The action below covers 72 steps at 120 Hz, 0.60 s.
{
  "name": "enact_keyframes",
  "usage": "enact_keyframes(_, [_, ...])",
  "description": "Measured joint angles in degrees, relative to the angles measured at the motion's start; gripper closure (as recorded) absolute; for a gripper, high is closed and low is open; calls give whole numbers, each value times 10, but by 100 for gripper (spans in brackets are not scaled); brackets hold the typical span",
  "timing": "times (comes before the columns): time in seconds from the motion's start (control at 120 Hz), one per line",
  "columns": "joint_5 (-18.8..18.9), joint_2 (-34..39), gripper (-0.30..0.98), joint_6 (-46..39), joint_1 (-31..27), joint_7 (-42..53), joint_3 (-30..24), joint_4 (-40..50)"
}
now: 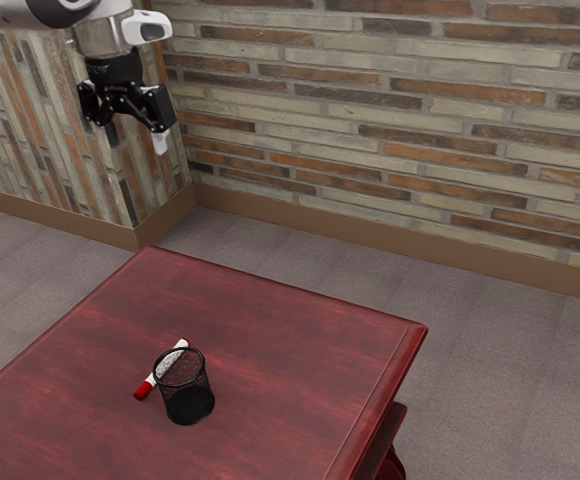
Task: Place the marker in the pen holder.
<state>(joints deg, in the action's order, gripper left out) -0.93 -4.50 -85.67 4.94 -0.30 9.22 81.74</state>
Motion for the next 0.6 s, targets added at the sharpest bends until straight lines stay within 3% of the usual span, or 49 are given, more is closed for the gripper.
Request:
enact_keyframes(0.483, [21,-45,0,-17,-2,0,5,4])
enact_keyframes(0.6, [22,-35,0,-73,2,1,19,91])
